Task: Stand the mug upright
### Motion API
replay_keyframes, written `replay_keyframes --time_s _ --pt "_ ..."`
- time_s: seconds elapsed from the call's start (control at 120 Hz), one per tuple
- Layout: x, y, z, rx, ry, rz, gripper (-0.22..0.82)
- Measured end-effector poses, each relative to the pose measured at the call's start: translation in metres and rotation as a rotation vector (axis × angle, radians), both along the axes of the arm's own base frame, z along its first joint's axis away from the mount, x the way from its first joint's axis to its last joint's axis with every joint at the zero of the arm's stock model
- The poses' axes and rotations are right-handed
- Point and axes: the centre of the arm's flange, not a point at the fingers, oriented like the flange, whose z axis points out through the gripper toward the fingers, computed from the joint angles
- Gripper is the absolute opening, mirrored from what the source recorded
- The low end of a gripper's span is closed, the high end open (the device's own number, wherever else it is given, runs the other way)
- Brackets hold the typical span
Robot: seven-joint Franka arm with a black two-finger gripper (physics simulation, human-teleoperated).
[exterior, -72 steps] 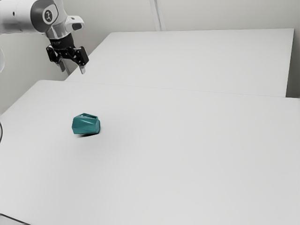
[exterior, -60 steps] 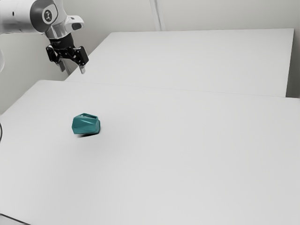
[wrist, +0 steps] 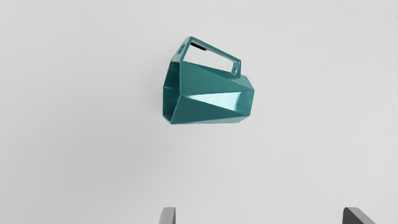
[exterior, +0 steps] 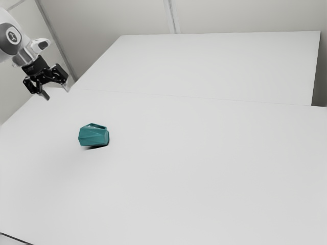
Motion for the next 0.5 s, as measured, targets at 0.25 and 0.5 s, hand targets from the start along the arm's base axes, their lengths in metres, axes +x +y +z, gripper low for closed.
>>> replay_keyframes --time_s 0.25,0.5 --pt "0.014 0.063 -0.097 -0.219 -0.058 0.117 0.58" --pt "-0.008 0.123 -0.183 -0.419 -0.088 0.182 0.58"
